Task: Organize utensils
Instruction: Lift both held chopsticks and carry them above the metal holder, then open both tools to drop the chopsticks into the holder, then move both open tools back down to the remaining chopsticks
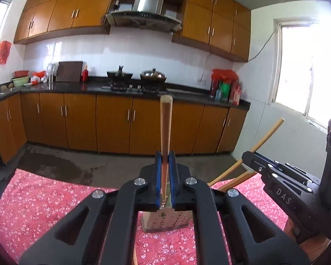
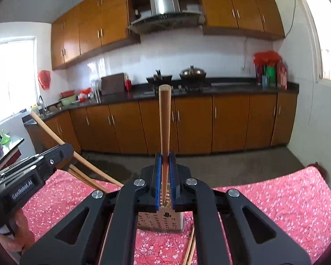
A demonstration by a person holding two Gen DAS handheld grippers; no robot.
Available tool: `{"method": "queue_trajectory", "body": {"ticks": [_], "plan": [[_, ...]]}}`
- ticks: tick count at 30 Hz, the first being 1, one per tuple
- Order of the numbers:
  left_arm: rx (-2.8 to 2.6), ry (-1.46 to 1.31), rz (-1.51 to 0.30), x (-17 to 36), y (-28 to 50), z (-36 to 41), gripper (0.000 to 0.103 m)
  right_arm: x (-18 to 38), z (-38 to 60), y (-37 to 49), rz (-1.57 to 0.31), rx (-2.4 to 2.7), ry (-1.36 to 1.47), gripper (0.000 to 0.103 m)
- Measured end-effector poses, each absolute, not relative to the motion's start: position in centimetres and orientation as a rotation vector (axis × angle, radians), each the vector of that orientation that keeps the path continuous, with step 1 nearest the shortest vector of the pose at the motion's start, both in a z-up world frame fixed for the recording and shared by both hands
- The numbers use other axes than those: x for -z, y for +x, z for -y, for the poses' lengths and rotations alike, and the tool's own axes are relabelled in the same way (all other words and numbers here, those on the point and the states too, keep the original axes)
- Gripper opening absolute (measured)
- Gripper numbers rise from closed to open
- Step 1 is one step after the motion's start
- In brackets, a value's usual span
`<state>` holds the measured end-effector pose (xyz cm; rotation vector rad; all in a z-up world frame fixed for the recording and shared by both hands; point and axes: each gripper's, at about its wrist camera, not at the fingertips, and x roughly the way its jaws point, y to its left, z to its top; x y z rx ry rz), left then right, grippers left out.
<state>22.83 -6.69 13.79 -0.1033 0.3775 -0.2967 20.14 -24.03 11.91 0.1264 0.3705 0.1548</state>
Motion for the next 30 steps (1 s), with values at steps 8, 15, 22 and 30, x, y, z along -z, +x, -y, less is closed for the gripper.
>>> {"method": "queue_trajectory", "body": {"ticks": [8,15,22,30], "plan": [[0.292,-0.126,-0.348,-14.0,22.7,5.2,0.020,-12.7,25.0,19.7,-0.333,-0.143,0.131,0.026],[0.238,-0.156,-0.266,-15.4,18.7,1.5,0.031,-13.4,28.9,15.9,-0.252,-0.046,0.167,0.026],[0.070,-0.084,-0.411,-8.9,17.1,-3.4,0.039,-3.3,33.3,16.0,-0.536,0.082,0.183,0.026],[0.011,-0.116,-0.752,3.3,18.7,-6.2,0.039,8.1,30.5,16.8,-0.870,-0.080,0.263,0.022]]}}
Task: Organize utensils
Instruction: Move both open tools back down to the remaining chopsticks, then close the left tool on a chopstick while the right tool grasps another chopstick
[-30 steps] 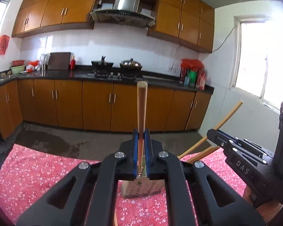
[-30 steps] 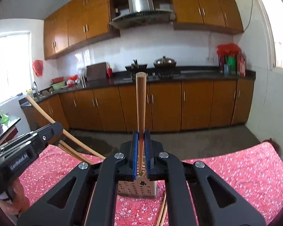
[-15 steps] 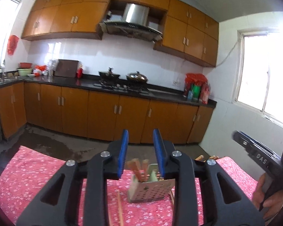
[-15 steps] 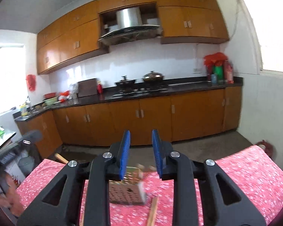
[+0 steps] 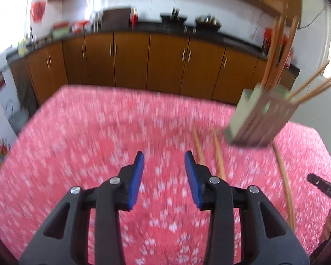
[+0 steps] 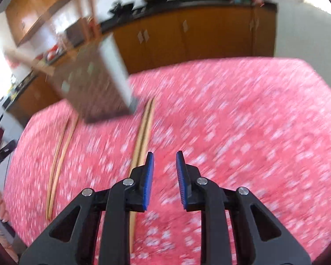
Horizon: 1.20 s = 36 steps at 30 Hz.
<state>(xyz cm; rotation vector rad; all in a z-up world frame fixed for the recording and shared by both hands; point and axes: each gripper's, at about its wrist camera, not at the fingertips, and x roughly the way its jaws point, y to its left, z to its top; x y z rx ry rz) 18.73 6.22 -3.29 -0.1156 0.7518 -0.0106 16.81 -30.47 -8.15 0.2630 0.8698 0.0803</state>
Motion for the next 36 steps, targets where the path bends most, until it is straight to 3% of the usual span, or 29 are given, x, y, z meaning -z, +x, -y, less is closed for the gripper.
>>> {"method": "queue_trajectory", "body": {"ticks": [5,10,25,36], "plan": [[0.044,-0.153,-0.835,6.4,18.9,-5.8,0.039,10.3,26.9,16.4,-0.924,-0.134,0.199,0.019],[0.077,-0.160,-0.853,7.0,18.8,-4.2,0.037,11.1,26.3,16.7,-0.934,-0.089,0.134,0.008],[0.165,-0.024,-0.932,9.7,19.0,1.5,0.010,10.9,30.1,16.2,-0.902,0.044,0.141,0.008],[-0.025,-0.003,-0.919,9.7,23.2,-4.5,0.011,10.9,31.9,18.4,-0.880,0.107,0.132,0.008]]}}
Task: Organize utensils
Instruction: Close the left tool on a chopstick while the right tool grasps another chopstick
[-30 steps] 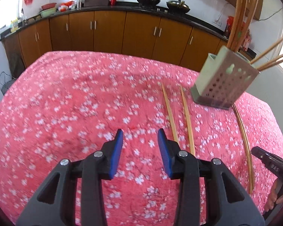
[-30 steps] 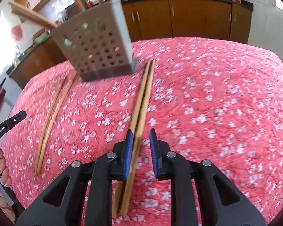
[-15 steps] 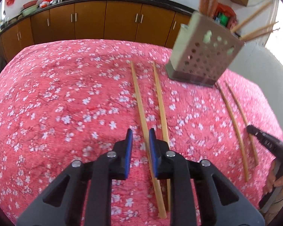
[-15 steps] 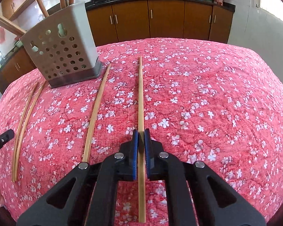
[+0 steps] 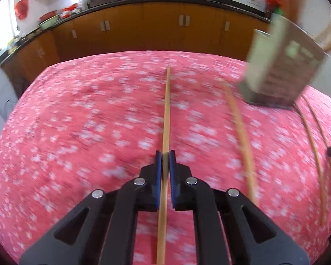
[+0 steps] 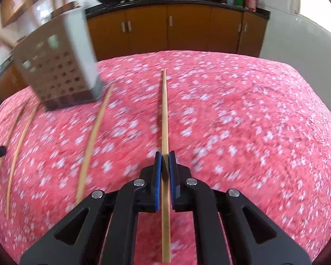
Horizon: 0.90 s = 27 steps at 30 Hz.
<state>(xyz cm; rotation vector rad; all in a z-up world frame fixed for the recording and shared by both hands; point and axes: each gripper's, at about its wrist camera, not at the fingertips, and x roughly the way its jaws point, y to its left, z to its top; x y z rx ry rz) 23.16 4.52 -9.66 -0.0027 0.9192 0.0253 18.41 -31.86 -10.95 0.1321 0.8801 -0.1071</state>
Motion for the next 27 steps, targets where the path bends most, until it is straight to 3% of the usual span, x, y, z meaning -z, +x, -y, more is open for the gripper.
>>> {"method": "queue_trajectory", "body": {"ticks": [27], "plan": [[-0.032,-0.089,-0.889,9.7,23.6,-7.7,0.012,11.4,33.8,20.2,-0.860,0.129,0.150,0.008]]}}
